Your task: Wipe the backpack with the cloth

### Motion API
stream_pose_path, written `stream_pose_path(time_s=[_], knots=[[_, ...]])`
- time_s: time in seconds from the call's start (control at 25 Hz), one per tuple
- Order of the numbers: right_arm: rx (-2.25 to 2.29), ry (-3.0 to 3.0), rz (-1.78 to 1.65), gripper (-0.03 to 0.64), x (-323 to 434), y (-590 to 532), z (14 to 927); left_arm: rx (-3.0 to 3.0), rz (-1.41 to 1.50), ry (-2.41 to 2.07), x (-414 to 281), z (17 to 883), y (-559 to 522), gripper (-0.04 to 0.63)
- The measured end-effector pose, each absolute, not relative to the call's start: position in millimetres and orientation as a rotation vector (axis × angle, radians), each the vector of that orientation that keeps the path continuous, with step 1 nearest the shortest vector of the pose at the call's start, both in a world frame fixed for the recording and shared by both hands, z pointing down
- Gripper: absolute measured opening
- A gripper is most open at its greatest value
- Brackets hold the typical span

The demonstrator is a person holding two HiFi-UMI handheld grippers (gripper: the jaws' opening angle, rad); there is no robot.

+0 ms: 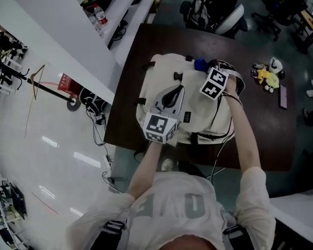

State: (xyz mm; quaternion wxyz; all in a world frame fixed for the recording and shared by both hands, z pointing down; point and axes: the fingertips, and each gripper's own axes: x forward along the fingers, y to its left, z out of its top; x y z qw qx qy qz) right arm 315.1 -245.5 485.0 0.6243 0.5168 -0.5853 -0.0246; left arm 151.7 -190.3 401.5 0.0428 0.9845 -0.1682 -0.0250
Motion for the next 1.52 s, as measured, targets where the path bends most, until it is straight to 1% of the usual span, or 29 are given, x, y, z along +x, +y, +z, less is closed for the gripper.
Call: stream_pose_path(time_s=[0.2,0.56,0.8,0.92,1.04,1.52], knots=[[1.075,-1.318,-0.104,0.041,303.8,-252.6,517.9,3.005,-0.081,-0.543,153.3,402.2,-195.9,0.005],[1.080,-1.303,-0.106,0.041,279.3,-225.7,516.8,3.020,-0.075,-0.537,152.9,407.3,-197.3,0.005],[1.216,-1.289,-0.051,0.041,266.0,-201.4,511.6,3.025,-0.076,-0.466,153.9,406.8,-192.5,0.005],[1.186,-1.285,-0.037,0.041,251.8,-183.5,521.2,3.014,-0.098,-0.435,152.1,404.1,-192.3,0.005],[1.138,-1.259,-0.068,0.041,235.7,-169.1,526.6,3.000,-0.146,-0.412,142.9,398.4,-187.7,0.005],[1.148,-1.290,-0.034,0.041,165.4,-98.2,542.8,2.954,-0.146,-0.415,93.3,407.4,-140.1,0.005]])
